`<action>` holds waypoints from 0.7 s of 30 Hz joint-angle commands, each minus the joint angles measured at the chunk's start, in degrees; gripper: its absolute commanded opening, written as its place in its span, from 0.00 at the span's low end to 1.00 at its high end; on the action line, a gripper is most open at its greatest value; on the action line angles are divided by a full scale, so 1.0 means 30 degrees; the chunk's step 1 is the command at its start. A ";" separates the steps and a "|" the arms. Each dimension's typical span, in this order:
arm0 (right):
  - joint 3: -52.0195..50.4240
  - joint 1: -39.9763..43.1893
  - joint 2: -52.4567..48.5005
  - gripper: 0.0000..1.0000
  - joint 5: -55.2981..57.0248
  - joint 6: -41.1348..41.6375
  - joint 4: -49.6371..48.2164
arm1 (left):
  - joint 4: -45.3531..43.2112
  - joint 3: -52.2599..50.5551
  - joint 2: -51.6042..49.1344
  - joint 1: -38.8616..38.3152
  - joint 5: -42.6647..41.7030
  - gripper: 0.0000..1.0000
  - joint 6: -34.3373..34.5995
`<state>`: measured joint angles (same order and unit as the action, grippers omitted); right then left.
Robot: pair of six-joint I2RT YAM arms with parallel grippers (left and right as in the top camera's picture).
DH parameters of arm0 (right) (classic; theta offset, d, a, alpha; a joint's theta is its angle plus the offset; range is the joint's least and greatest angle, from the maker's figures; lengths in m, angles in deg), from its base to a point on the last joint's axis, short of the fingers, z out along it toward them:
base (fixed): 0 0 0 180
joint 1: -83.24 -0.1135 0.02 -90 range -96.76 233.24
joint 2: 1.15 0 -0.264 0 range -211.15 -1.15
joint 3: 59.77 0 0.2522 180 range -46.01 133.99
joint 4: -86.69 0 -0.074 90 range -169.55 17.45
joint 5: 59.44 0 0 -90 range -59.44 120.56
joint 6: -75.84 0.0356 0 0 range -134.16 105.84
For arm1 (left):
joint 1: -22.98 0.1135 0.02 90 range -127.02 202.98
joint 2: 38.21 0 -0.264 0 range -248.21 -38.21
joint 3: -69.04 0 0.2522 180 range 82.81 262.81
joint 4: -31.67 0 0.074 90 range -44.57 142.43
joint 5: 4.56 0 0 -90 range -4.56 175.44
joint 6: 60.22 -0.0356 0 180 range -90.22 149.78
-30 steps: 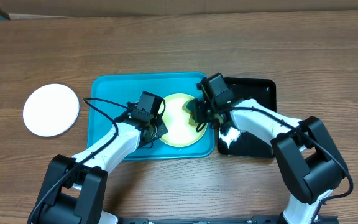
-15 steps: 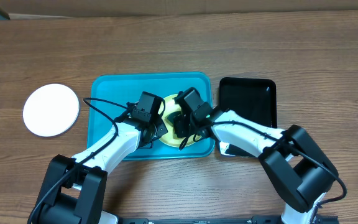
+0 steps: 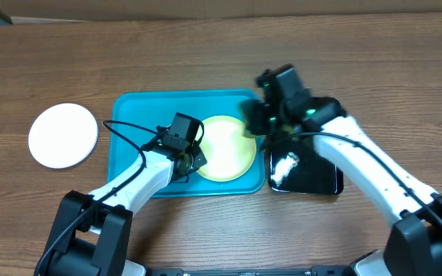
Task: Clean dirty plates on tray and stack at the side
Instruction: 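Return the sponge to the black tray with the right gripper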
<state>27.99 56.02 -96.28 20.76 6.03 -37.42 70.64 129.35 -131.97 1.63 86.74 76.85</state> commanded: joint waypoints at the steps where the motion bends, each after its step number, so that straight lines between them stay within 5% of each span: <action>1: 0.0029 0.1435 -0.0029 0.04 0.0627 -0.0168 0.1690 | 0.0583 -0.0940 -0.0889 0.0051 0.0175 0.04 0.0168; 8: -0.2076 0.3388 -0.0044 0.04 0.2222 -0.0160 0.2900 | 0.0554 -0.0940 -0.0889 0.0051 0.0175 0.04 0.0182; 21: -0.7147 0.3745 -0.0066 0.04 0.3293 0.0532 -0.3060 | 0.0561 -0.0940 -0.0889 0.0051 0.0175 0.04 0.0168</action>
<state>7.97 67.03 -96.39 27.62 6.05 -45.49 70.67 129.35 -131.97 1.63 86.74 76.83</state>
